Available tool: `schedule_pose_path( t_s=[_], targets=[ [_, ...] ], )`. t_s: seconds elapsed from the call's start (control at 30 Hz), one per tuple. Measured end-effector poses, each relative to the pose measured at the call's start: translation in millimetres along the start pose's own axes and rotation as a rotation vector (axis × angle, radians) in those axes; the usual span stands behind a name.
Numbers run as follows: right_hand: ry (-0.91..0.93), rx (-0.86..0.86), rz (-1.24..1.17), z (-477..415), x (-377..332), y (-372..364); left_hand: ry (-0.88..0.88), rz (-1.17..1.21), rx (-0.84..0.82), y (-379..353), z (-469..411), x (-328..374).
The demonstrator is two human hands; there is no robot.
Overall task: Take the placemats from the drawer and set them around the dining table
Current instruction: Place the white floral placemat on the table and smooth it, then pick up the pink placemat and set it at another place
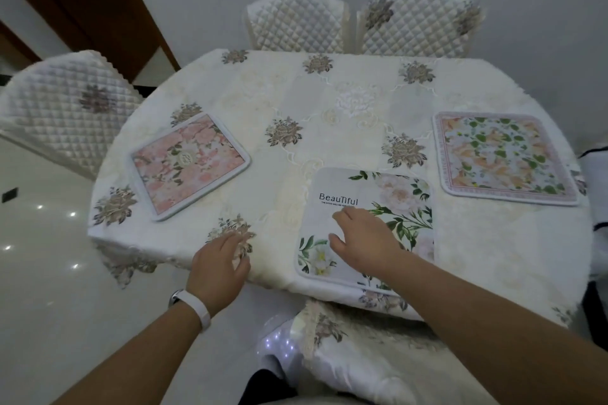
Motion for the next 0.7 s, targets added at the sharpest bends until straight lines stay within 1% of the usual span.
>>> schedule_pose_path(
  t_s=[0.07,0.27,0.47,0.7],
  targets=[
    [0.003,-0.040,0.023,-4.9,-18.8,-5.2,0.026,-0.011,0.023,8.5,9.0,-21.4],
    [0.014,-0.083,0.068,-20.5,-85.1,-16.0,0.102,-0.021,0.009,23.5,32.2,-89.7],
    [0.024,-0.082,0.099,-28.7,-171.7,-47.3,0.079,0.021,0.052,45.0,63.2,-166.6],
    [0.094,-0.052,0.099,-41.9,-287.1,-99.2,0.034,0.024,0.110,78.0,97.0,-272.6]
  ],
)
Point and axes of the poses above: each hand's wrist, its own z-axis away from the middle knuckle, its own y-axis out of the back of the hand, x = y × z, the point moved 8 cm from there along -z, towards the middle knuckle, and after that the axes turned 10 degrees about -z, right-handed, at the moved point
